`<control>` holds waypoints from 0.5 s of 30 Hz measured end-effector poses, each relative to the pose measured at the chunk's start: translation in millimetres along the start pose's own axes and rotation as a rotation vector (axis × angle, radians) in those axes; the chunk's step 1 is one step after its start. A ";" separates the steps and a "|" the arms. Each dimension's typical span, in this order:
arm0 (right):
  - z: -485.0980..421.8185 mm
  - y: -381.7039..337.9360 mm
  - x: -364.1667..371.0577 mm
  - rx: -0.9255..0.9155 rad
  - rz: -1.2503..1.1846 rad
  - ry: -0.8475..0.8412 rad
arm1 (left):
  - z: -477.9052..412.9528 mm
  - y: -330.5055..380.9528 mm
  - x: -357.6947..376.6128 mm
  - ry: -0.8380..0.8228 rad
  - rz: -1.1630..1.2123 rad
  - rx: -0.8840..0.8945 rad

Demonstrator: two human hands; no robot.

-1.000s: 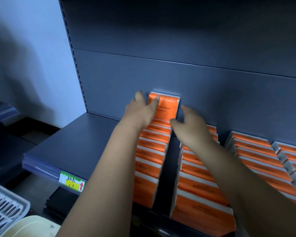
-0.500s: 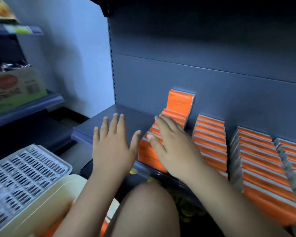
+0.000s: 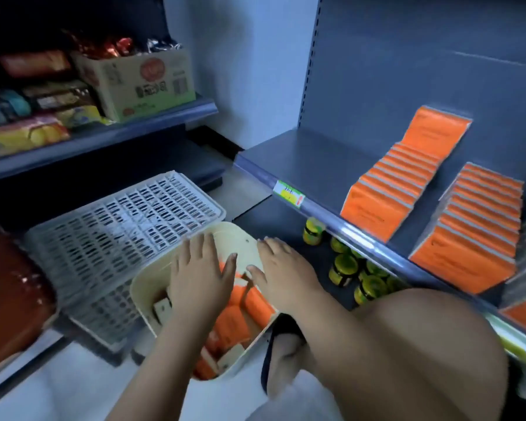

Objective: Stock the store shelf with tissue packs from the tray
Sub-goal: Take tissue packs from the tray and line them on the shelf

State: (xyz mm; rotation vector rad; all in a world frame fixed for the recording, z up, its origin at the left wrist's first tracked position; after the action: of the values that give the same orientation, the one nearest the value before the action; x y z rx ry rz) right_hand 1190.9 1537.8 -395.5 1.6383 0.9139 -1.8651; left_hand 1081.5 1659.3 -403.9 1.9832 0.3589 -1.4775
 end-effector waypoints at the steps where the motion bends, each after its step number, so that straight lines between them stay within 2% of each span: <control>1: 1.1 0.1 12.0 0.000 0.012 -0.042 | 5.2 -8.7 9.4 -0.056 0.000 -0.017; 6: -0.7 4.8 41.0 0.027 0.124 -0.185 | 26.8 -45.1 48.4 -0.186 0.046 -0.055; 9: -1.6 -0.4 50.8 -0.012 0.214 -0.210 | 35.9 -54.5 65.2 -0.269 0.054 -0.083; 12: -2.8 -5.1 65.1 0.000 0.185 -0.244 | 32.1 -52.7 78.2 -0.325 0.075 -0.072; 15: -4.8 -1.5 92.0 0.091 0.038 -0.317 | 24.7 -54.5 97.2 -0.376 0.114 -0.113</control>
State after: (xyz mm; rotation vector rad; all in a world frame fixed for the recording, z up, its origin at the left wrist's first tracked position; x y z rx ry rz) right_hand 1178.4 1548.5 -486.2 1.3441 0.6683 -2.0890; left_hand 1064.6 1670.9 -516.2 1.5686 0.1602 -1.6737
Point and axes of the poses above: each hand's wrist, its own z-axis away from the middle knuckle, its own x-axis out of the palm, y = z × x, the point moved 6 cm from there along -z, towards the middle knuckle, and after that the axes turned 7 degrees about x, right-handed, at the moved point
